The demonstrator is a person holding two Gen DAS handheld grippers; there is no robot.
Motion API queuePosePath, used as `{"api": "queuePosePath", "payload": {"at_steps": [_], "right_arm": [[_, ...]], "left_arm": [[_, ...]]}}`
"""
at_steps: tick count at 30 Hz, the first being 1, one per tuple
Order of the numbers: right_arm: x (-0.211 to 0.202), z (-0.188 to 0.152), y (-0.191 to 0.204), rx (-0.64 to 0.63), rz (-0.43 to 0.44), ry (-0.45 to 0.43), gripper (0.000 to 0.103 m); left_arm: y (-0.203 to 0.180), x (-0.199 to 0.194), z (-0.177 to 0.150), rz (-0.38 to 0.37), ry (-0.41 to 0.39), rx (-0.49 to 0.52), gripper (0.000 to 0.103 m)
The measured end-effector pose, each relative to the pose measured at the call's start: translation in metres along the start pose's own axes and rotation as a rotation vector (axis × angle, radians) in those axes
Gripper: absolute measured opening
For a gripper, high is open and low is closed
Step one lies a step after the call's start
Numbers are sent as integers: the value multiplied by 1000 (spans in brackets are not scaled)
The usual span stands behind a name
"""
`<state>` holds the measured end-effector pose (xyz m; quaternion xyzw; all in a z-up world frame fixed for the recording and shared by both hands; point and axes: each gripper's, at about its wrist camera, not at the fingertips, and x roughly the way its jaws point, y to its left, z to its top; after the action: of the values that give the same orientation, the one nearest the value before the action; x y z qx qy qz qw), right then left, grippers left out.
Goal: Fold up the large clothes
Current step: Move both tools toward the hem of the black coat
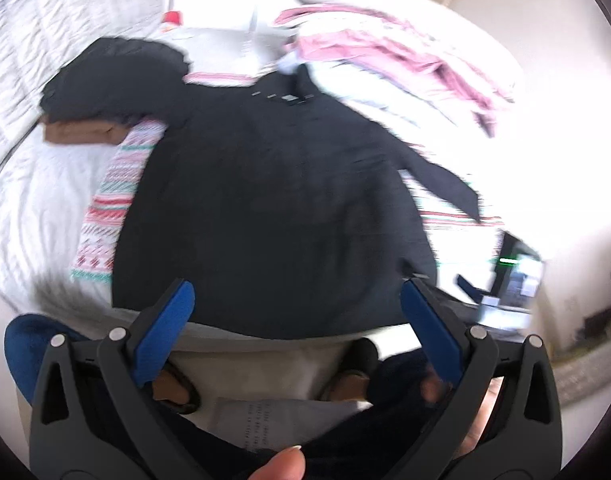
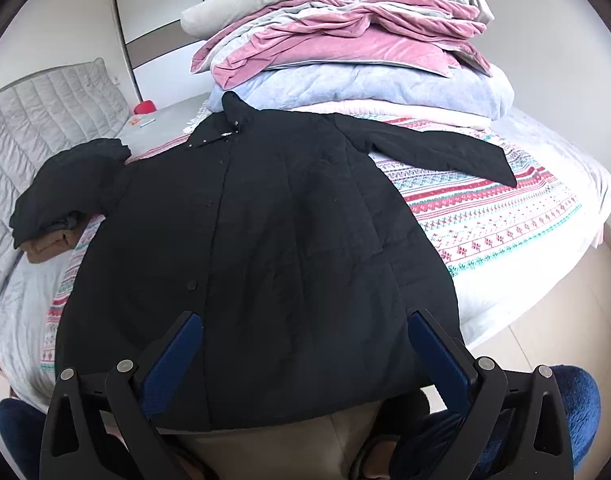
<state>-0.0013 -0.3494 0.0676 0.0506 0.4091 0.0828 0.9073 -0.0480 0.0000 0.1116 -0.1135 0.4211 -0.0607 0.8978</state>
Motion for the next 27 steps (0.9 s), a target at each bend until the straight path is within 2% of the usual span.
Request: {"api": "queuePosePath", "payload": {"at_steps": [4, 7, 10, 14, 18, 21, 25, 27], "right_arm": [[11, 7, 16, 9, -3, -7, 103], [13, 10, 18, 5, -12, -11, 103], [15, 9, 15, -4, -25, -13, 103], [18, 7, 15, -3, -27, -8, 103], [17, 5, 17, -30, -56, -30, 103], [15, 4, 17, -53, -84, -46, 103], [8, 3, 13, -72, -119, -90, 103], [8, 2, 16, -100, -125, -95, 103]], "left_arm": [[-11, -14, 8, -42, -26, 42, 103], [-4, -17, 10, -88, -49, 13, 103], [3, -18, 7, -107, -61, 4, 103], [-2, -24, 2, -117, -106, 48, 103], [-5, -23, -3, -53, -177, 79, 103], [16, 9, -1, -31, -122, 8, 103], [42, 50, -2, 105, -86, -38, 103], [54, 65, -7, 135, -60, -60, 103]]}}
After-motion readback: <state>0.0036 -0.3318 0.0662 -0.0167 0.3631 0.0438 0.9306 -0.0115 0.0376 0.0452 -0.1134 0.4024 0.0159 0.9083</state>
